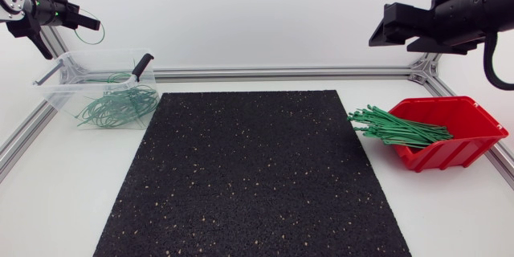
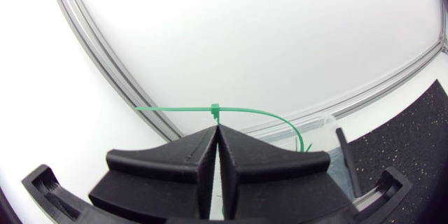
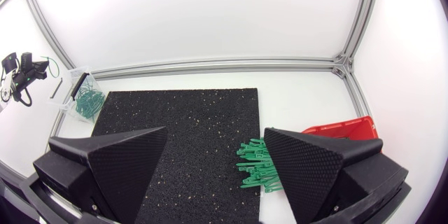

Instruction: Take a green cable tie from the red box, thread the tail through the head to close it, then place it in the transparent bin on the left.

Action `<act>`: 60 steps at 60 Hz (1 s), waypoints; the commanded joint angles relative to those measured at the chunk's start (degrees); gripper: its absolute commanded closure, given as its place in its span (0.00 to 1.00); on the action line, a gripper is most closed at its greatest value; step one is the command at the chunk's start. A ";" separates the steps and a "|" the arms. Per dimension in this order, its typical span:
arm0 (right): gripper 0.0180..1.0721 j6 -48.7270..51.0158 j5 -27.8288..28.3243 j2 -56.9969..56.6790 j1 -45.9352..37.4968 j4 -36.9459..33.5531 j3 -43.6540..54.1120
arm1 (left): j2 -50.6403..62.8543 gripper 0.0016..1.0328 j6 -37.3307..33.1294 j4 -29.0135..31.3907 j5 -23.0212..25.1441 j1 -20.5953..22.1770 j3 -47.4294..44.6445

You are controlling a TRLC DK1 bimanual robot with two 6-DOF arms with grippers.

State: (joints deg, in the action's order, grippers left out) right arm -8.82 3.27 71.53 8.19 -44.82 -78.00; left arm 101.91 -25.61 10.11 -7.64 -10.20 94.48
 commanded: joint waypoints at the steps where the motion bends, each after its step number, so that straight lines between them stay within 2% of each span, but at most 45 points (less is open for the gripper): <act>1: 0.04 1.26 -0.54 -1.48 -0.19 -0.01 2.41 | 4.62 0.97 -2.34 1.93 -1.33 -0.97 3.08; 3: 0.04 1.26 -0.63 -2.09 -0.10 -0.01 2.85 | 5.58 0.94 -2.43 3.25 -1.41 -0.97 3.79; 6: 0.04 1.26 -0.81 -2.62 0.08 -0.27 3.20 | 6.64 0.84 -2.61 5.18 -1.50 -0.88 4.40; 11: 0.04 1.26 -1.25 -3.68 0.60 -0.45 4.17 | 8.31 0.60 -3.49 8.96 -3.17 -0.35 5.54; 13: 0.04 1.26 -1.25 -4.11 0.78 -0.62 4.34 | 8.57 0.44 -3.40 10.02 -3.35 -0.09 5.54; 16: 0.04 1.17 -1.16 -4.55 0.96 -1.06 4.34 | 8.31 0.08 -3.13 10.02 -3.35 0.00 4.84; 17: 0.04 1.08 -1.16 -4.64 0.96 -1.15 4.34 | 8.22 0.01 -3.05 10.11 -3.35 0.00 4.75; 35: 0.04 0.91 -1.16 -5.61 -0.45 -0.89 3.99 | 2.95 0.03 -0.59 11.86 -3.35 0.44 2.64; 48: 0.04 4.07 -0.10 -7.37 -5.90 -0.53 4.78 | -6.72 0.03 0.64 10.63 -3.35 2.81 -4.65; 60: 0.04 6.27 0.95 -11.41 -9.42 0.34 8.48 | -19.20 0.03 2.23 1.32 -3.26 5.45 -17.22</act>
State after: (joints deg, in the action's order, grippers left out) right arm -4.27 3.81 62.13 -0.05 -44.82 -72.25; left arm 87.26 -24.49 13.54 -10.81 -5.41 82.32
